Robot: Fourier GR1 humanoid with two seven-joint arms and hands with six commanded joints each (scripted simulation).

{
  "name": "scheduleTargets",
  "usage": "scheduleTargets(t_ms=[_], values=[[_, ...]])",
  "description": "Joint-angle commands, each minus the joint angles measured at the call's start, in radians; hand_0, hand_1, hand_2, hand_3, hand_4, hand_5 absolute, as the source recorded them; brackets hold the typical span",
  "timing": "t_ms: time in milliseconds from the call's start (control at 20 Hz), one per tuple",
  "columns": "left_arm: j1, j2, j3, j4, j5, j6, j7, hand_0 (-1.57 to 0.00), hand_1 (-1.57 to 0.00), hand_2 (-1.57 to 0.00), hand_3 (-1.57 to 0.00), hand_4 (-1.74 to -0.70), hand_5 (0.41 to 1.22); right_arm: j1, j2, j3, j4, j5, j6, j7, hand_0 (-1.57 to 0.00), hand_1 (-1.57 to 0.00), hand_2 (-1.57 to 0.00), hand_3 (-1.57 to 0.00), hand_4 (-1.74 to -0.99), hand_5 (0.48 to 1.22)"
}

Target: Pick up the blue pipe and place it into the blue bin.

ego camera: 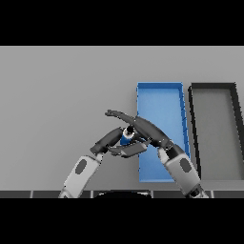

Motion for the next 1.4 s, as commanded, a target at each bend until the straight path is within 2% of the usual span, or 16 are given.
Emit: scheduleTargets(t_ms=[0,50,150,200,300,350,450,600,700,850,900,950,1000,1050,1200,1350], values=[[0.004,-0.002,0.009,-0.008,0.019,-0.009,-0.011,-1.57,-1.57,-1.57,-1.57,-1.52,1.221,-0.001,0.002,0.005,0.014,0.000,0.011,-0.012,-0.32,-0.36,-0.38,-0.24,-1.278,0.485],[0.005,-0.011,0.003,-0.010,0.016,-0.010,0.034,-1.57,-1.57,-1.57,-1.57,-1.56,1.221,-0.007,0.005,0.005,0.023,-0.005,0.020,-0.021,-0.51,-0.53,-0.54,-0.40,-1.331,0.489],[0.012,0.004,0.003,-0.020,-0.004,-0.016,0.054,-1.57,-1.57,-1.57,-1.57,-1.62,1.221,-0.016,0.017,0.000,0.042,-0.010,0.019,-0.034,-0.88,-0.88,-0.91,-0.76,-1.467,0.518],[0.011,0.000,0.008,-0.020,-0.011,-0.009,0.055,-1.57,-1.57,-1.57,-1.57,-1.64,1.221,-0.007,0.033,0.015,0.037,-0.011,0.013,-0.041,-1.01,-1.02,-1.04,-0.87,-1.514,0.550],[0.014,-0.023,0.018,-0.009,0.013,-0.020,0.016,-1.57,-1.57,-1.57,-1.52,-1.68,1.221,-0.021,0.060,0.017,0.047,-0.025,-0.002,-0.034,-1.22,-1.22,-1.23,-1.02,-1.581,0.650],[0.016,-0.026,0.031,-0.012,0.028,-0.032,0.029,-1.57,-1.57,-1.57,-1.53,-1.69,1.221,-0.018,0.061,0.011,0.060,-0.035,-0.006,-0.059,-1.29,-1.29,-1.30,-1.10,-1.606,0.765],[0.022,-0.032,0.042,-0.013,0.037,-0.052,0.017,-1.57,-1.57,-1.57,-1.49,-1.71,1.221,-0.022,0.060,0.030,0.063,-0.037,-0.016,-0.080,-1.39,-1.39,-1.40,-1.25,-1.648,0.929],[0.013,-0.048,0.052,-0.005,0.022,-0.063,0.021,-1.57,-1.57,-1.57,-1.44,-1.72,1.221,-0.014,0.036,0.054,0.050,-0.020,-0.025,-0.125,-1.48,-1.48,-1.48,-1.40,-1.692,1.071],[0.027,-0.052,0.055,-0.015,0.009,-0.071,0.028,-1.57,-1.57,-1.57,-1.43,-1.73,1.221,0.005,0.026,0.071,0.045,-0.010,-0.036,-0.176,-1.51,-1.51,-1.51,-1.46,-1.710,1.125],[0.032,-0.042,0.063,-0.019,-0.004,-0.066,0.012,-1.57,-1.57,-1.57,-1.42,-1.73,1.221,-0.006,0.046,0.070,0.052,-0.015,-0.074,-0.145,-1.54,-1.54,-1.54,-1.52,-1.725,1.172],[0.035,-0.048,0.055,-0.032,-0.020,-0.051,0.020,-1.57,-1.57,-1.57,-1.42,-1.73,1.221,-0.005,0.042,0.067,0.051,-0.010,-0.081,-0.170,-1.55,-1.55,-1.55,-1.53,-1.728,1.182],[0.029,-0.049,0.051,-0.019,-0.053,-0.025,-0.022,-1.57,-1.57,-1.57,-1.45,-1.72,1.221,-0.005,0.042,0.074,0.046,0.002,-0.090,-0.167,-1.55,-1.55,-1.55,-1.54,-1.731,1.190],[0.021,-0.042,0.056,-0.031,-0.074,-0.020,-0.006,-1.46,-1.34,-1.29,-1.17,-1.60,1.221,-0.004,0.043,0.084,0.045,0.018,-0.103,-0.184,-1.56,-1.56,-1.56,-1.54,-1.733,1.196],[0.025,-0.034,0.055,-0.031,-0.073,-0.049,-0.010,-1.17,-1.07,-1.03,-0.93,-1.47,1.221,-0.003,0.039,0.086,0.040,0.018,-0.108,-0.173,-1.56,-1.56,-1.56,-1.55,-1.734,1.201],[0.015,-0.012,0.074,-0.012,-0.090,-0.133,-0.024,-0.60,-0.55,-0.53,-0.48,-1.21,1.221,0.003,0.046,0.098,0.043,0.019,-0.130,-0.142,-1.56,-1.56,-1.56,-1.56,-1.738,1.211],[0.030,-0.023,0.076,-0.031,-0.111,-0.146,0.010,-0.31,-0.28,-0.27,-0.24,-1.05,0.938,0.001,0.041,0.109,0.031,0.033,-0.146,-0.122,-1.57,-1.57,-1.57,-1.56,-1.739,1.216]])
